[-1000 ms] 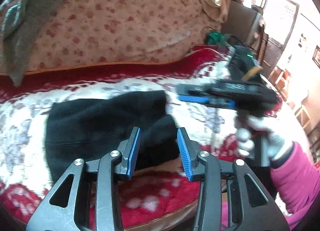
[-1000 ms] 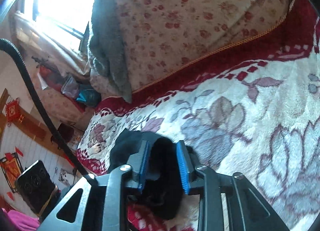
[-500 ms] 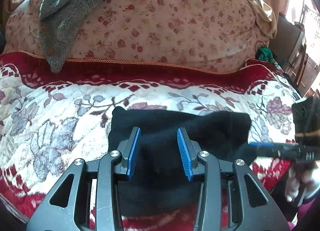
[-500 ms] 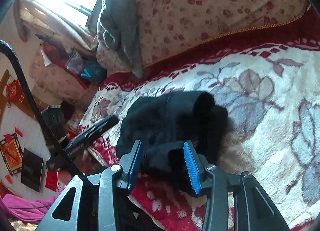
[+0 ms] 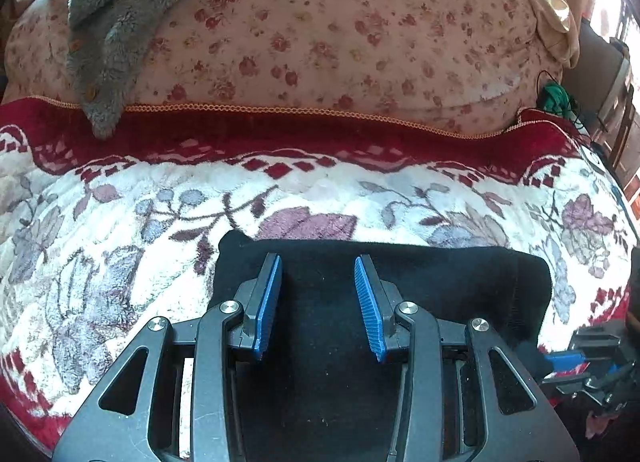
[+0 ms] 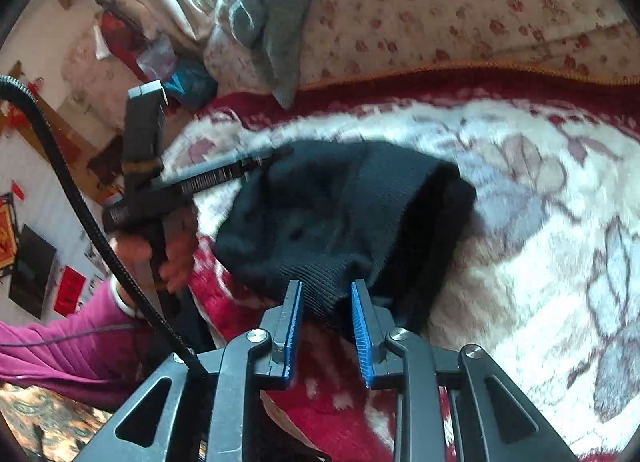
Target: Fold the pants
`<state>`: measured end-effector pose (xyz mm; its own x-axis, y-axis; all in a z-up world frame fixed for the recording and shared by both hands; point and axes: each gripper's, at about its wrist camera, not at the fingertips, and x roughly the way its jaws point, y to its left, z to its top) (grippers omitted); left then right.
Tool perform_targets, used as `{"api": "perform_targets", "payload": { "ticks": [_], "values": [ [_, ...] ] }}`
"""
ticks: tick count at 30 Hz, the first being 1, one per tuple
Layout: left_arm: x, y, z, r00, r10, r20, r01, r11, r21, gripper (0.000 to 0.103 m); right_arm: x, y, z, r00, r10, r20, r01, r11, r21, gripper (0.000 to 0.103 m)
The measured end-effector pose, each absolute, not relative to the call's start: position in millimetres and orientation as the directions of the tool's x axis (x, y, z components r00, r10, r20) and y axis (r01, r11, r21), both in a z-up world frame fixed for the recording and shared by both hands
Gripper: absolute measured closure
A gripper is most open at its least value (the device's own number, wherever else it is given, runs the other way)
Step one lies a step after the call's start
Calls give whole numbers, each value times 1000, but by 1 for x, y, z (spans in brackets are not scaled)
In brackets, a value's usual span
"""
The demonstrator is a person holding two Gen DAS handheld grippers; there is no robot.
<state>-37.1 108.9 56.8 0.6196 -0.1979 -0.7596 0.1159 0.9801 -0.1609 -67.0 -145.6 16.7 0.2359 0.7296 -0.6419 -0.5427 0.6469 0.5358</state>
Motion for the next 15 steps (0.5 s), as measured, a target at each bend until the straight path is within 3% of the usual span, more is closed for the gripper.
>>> {"api": "perform_targets", "payload": {
  "ticks": [4, 6, 7, 13, 15],
  "values": [
    [-41, 114, 65, 627, -217, -748, 114, 976, -187, 66, -61, -166, 29, 285, 772, -568, -495, 626, 602, 78],
    [-47, 116, 71, 631, -237, -739, 113, 970, -215, 66, -51, -180, 31, 335, 787, -518, -445, 616, 649, 59],
    [-51, 117, 74, 633, -248, -734, 115, 967, -227, 66, -46, -183, 31, 348, 788, -509, -424, 616, 664, 55],
    [-78, 105, 81, 633, -305, -711, 168, 951, -259, 66, -7, -176, 16, 319, 834, -450, -363, 546, 755, 56],
    [-86, 96, 79, 619, -351, -703, 194, 935, -296, 66, 0, -170, 15, 308, 850, -427, -376, 521, 766, 66]
  ]
}}
